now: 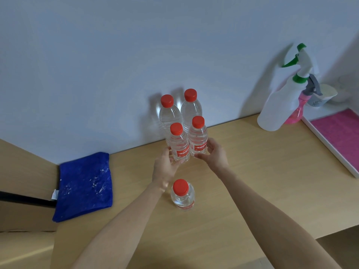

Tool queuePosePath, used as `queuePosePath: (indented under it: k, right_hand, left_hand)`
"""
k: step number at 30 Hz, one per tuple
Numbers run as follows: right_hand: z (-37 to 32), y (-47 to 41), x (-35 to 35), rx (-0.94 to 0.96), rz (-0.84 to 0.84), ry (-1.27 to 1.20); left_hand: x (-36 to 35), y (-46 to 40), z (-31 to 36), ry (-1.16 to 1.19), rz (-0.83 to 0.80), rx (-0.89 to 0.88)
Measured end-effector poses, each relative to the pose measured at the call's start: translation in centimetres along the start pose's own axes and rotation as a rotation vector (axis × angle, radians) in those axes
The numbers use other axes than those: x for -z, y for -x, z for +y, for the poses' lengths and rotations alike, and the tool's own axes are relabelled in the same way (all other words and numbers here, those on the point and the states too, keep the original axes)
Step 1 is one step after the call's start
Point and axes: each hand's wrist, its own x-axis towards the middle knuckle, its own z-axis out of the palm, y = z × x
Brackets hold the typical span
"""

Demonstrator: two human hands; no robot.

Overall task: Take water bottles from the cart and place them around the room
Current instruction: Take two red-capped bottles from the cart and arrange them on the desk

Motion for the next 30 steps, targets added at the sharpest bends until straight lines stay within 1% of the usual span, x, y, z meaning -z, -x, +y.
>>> queuePosePath:
  k: [4,8,12,19,26,30]
  right_hand:
    - [-0.2,-0.2,0.5,-0.004,-0.050,-0.024]
    - [-1.1,-0.5,1.4,0.017,-0.156,-0.059]
    - [-1.5,-0.9,2.1,0.033,-0.237,-0.036]
    - [-1.6,-0.7,2.3,0.040,-0.257,-0.053]
    - [-1.4,-0.8,2.2,0.025,-0.274,-0.017]
    - [-1.6,0.0,2.0,0.081,-0.261,0.037]
  left_hand:
    - [0.0,0.0,0.0,-0.007,-0.017,-0.014]
    - [0.0,0.0,0.0,-0.003,-0.021,-0.009]
    - [0.1,0.1,0.0,-0.003,-0.031,-0.012]
    - [0.2,0.0,0.1,-0.026,-0.046,-0.020]
    - [0.5,-0.2,0.5,-0.019,-0.088,0.002]
    - [0.9,0.2,0.1,-0.049,-0.146,0.008]
